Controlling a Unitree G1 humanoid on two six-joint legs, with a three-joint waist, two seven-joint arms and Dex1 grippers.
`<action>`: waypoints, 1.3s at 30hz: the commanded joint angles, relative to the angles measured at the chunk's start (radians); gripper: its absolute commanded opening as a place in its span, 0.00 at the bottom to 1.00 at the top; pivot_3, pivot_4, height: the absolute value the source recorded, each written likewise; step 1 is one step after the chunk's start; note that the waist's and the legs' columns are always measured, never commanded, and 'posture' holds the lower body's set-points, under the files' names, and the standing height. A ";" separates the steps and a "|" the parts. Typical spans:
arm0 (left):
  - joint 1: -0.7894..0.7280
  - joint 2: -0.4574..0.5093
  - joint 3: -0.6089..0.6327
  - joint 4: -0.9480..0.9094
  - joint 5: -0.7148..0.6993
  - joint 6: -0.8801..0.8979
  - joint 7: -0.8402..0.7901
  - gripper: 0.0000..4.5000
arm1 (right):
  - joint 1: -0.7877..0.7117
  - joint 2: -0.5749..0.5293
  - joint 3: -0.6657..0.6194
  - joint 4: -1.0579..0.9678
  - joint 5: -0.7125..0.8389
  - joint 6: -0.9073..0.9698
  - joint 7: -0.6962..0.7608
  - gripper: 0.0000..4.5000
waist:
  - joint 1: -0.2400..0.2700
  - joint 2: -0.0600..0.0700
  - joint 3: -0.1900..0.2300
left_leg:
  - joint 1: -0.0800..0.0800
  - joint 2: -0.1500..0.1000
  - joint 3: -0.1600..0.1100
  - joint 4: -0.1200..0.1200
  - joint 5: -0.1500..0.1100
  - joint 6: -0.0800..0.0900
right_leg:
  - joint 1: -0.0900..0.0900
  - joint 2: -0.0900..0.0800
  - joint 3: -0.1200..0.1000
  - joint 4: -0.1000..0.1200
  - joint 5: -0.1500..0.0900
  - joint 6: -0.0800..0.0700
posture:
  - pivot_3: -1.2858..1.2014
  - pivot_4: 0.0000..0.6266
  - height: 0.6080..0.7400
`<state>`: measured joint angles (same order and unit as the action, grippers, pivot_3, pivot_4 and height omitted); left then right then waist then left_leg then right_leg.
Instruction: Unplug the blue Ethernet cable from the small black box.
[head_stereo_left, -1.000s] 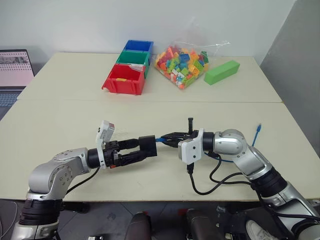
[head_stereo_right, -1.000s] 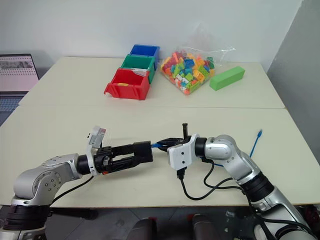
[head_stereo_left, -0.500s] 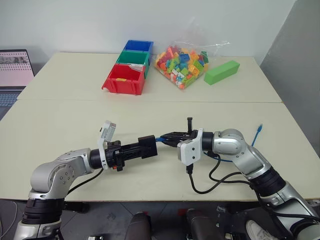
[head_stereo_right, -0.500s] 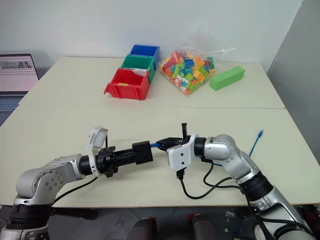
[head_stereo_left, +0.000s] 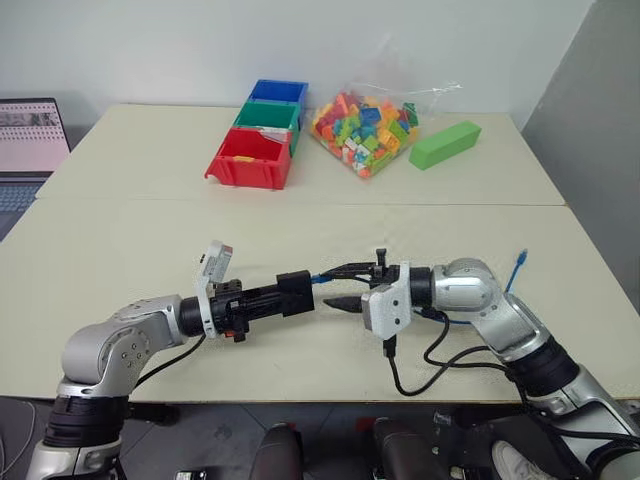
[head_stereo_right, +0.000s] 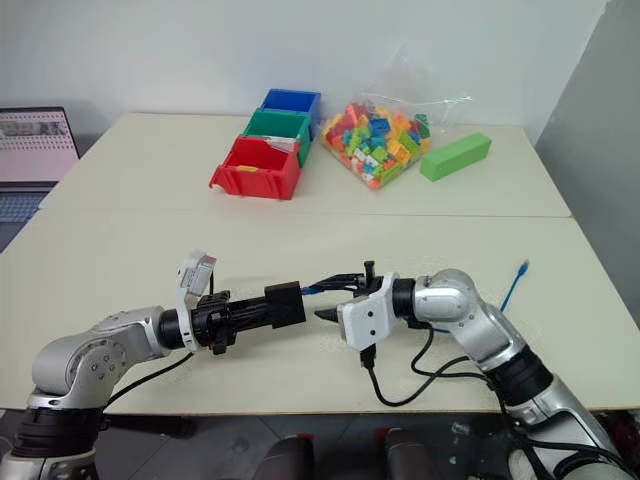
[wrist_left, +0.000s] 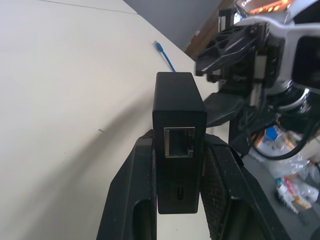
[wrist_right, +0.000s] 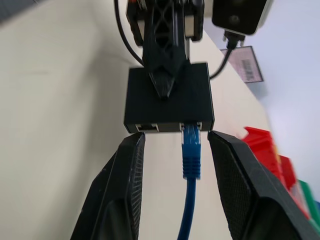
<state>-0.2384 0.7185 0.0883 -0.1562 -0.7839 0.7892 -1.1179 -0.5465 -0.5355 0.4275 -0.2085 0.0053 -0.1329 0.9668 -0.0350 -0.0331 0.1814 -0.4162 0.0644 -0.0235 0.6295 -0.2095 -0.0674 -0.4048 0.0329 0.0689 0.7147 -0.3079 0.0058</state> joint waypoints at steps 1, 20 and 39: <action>-0.023 0.045 -0.045 -0.020 0.063 -0.104 -0.112 0.18 | -0.001 -0.013 -0.088 -0.155 0.253 0.352 0.046 0.45 | 0.000 0.000 0.000 | 0.000 0.000 0.000 0.000 0.000 0.000 | 0.000 0.000 0.000 0.000 0.000 0.000 | 0.52 0.24 1.00; -0.083 0.044 -0.052 0.013 0.102 -0.194 -0.226 0.18 | -0.009 0.111 -0.195 -0.117 0.652 0.947 -0.044 0.45 | -0.006 0.000 0.000 | 0.000 0.000 0.000 0.000 0.000 0.000 | 0.000 0.001 -0.001 0.000 -0.003 0.004 | 0.52 0.24 1.00; -0.067 0.051 -0.048 0.025 0.120 -0.224 -0.245 0.18 | -0.035 0.112 -0.175 -0.042 0.617 0.928 0.003 0.45 | -0.006 0.000 0.000 | -0.001 0.000 0.000 0.000 0.000 0.000 | -0.001 0.001 -0.001 -0.001 -0.003 0.004 | 0.52 0.24 1.00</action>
<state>-0.3039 0.7585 0.0254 -0.1224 -0.6607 0.5802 -1.3491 -0.5658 -0.4199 0.2571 -0.2319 0.6142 0.8024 0.9534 -0.0413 -0.0328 0.1816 -0.4168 0.0645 -0.0231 0.6293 -0.2097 -0.0670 -0.4053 0.0336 0.0677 0.7139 -0.3105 0.0102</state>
